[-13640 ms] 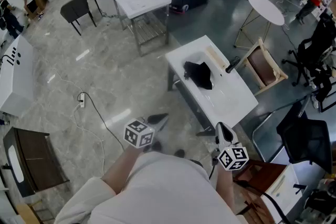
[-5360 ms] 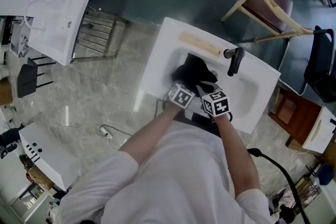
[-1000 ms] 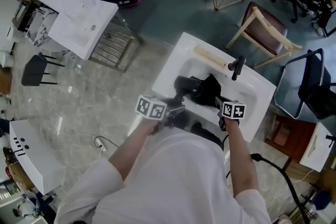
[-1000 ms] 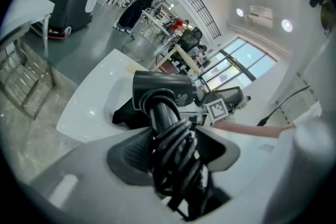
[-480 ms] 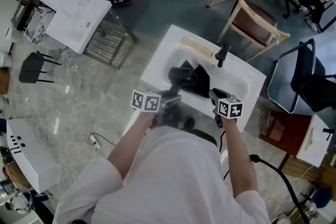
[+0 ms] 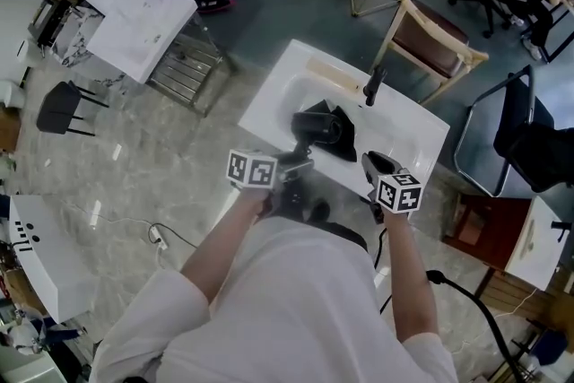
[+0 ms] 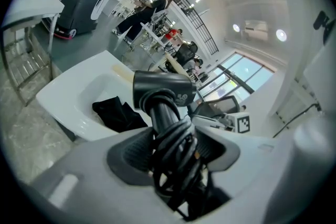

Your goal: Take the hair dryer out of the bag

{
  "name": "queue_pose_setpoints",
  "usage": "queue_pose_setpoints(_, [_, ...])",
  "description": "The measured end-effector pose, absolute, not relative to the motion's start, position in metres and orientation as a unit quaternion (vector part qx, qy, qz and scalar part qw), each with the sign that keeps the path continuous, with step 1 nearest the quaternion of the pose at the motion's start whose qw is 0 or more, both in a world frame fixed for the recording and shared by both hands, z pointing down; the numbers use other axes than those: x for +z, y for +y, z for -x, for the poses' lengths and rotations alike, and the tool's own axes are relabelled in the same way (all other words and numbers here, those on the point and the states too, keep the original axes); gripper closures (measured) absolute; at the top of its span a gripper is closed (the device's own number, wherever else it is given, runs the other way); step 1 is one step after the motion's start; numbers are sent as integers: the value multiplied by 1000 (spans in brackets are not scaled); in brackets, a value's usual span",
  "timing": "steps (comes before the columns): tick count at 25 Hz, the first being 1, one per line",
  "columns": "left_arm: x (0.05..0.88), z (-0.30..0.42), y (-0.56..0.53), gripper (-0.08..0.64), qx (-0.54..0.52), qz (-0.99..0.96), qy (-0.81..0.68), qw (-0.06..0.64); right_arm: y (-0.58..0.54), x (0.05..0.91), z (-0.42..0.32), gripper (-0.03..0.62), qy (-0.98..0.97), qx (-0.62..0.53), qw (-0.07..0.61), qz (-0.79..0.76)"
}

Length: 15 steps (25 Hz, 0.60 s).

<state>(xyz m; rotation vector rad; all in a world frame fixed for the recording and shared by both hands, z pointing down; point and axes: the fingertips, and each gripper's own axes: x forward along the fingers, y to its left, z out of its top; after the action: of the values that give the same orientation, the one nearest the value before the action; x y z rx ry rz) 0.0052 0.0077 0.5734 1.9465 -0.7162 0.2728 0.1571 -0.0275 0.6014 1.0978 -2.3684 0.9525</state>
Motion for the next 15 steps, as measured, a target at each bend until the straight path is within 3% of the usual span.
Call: queue_pose_setpoints(15, [535, 10, 37, 314, 84, -815, -279, 500, 8, 527, -160, 561, -843, 287, 98, -444])
